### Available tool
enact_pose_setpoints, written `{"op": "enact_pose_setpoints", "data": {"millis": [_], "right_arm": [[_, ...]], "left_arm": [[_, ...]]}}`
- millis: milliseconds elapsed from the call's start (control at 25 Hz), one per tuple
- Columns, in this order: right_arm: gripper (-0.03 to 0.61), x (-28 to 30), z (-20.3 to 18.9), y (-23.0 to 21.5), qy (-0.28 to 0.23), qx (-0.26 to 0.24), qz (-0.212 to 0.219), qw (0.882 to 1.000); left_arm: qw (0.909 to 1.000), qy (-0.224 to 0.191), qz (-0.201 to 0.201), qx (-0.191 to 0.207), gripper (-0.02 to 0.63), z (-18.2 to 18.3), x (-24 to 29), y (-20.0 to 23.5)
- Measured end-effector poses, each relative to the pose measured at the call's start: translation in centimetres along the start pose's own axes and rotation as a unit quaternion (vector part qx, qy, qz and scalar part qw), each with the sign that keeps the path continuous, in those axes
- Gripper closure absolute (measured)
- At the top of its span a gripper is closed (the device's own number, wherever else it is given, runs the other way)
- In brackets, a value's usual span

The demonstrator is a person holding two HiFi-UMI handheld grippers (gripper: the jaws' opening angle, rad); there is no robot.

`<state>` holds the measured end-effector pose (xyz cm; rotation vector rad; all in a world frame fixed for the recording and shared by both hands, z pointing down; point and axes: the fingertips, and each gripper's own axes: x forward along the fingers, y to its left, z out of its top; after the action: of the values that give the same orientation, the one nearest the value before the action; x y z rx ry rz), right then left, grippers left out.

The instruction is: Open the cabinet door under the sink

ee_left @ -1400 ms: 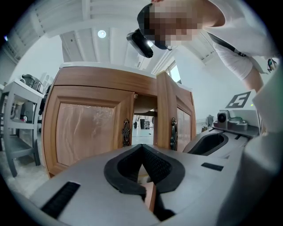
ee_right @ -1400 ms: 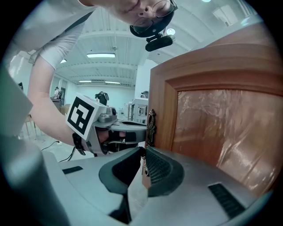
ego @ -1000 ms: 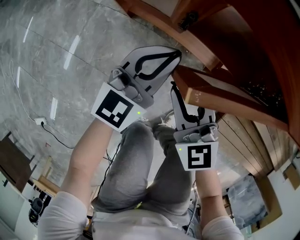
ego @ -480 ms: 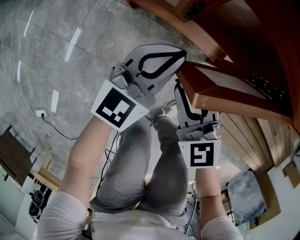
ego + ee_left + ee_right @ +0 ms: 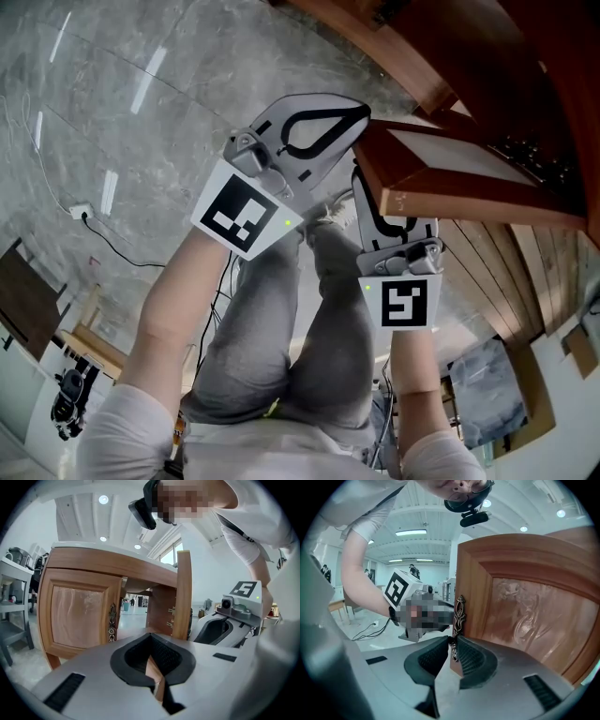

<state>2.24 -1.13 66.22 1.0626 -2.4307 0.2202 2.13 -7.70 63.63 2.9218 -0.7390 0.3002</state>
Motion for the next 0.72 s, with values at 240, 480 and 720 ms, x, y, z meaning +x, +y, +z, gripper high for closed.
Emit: {"op": "enact_pose_setpoints", "data": {"millis": [240, 480, 720], "right_arm": [[0.525, -2.5, 0.5, -0.6, -0.020, 0.021, -0.030, 0.999], [0.525, -3.5, 2.1, -1.5, -0.045, 0.035, -0.052, 0.997], [0.525, -5.1, 3.4, -1.3, -0.058, 0.049, -0.063, 0.995]], "left_arm": [[1.0000, 0.005, 0.003, 0.000, 0.607, 0.1, -0.4, -0.6], [0.9998, 0.018, -0.011, -0.006, 0.607, 0.0, -0.6, -1.2], [0.9989, 0.035, -0.030, -0.010, 0.607, -0.3, -1.2, -3.1]]}}
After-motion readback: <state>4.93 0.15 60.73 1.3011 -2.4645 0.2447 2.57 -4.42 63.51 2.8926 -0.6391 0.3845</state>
